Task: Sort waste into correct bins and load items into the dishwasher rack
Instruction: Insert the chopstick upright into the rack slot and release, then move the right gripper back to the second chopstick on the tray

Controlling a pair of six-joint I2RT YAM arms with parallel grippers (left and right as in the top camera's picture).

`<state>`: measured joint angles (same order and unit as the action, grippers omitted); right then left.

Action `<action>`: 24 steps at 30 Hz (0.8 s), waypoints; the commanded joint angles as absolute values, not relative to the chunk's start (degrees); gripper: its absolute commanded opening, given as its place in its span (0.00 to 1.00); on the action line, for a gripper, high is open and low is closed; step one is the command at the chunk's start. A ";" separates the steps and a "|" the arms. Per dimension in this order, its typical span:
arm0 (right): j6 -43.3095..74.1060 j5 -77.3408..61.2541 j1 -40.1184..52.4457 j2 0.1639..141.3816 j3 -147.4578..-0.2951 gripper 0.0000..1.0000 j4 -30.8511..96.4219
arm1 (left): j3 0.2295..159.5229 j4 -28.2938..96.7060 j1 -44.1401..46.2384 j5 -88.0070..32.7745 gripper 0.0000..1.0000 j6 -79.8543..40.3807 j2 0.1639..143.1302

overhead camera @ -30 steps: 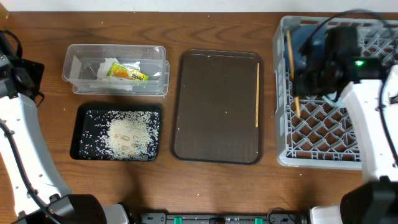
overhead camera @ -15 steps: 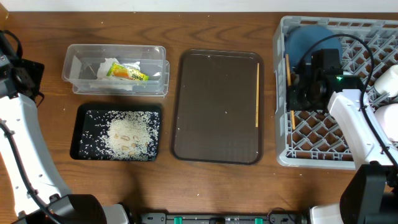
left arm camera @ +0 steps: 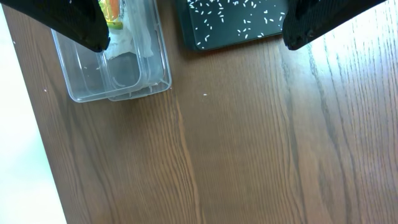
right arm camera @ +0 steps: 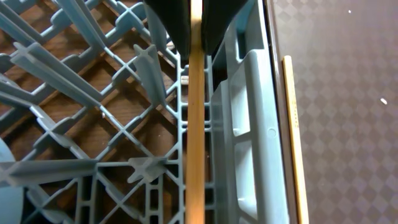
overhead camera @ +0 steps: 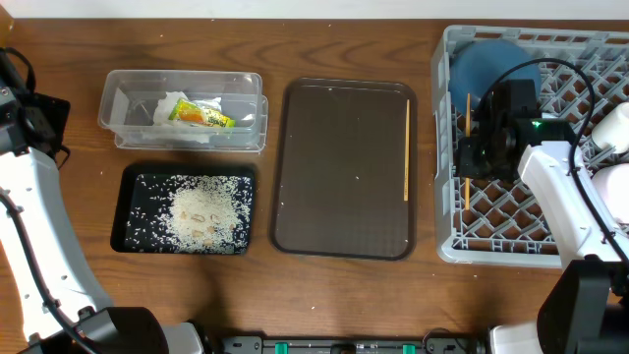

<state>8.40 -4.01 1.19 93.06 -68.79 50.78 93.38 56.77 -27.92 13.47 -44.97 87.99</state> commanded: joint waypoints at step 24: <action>15.27 -17.04 8.54 89.76 -74.96 0.50 47.27 | 93.58 56.95 -28.12 13.76 0.92 -44.60 88.09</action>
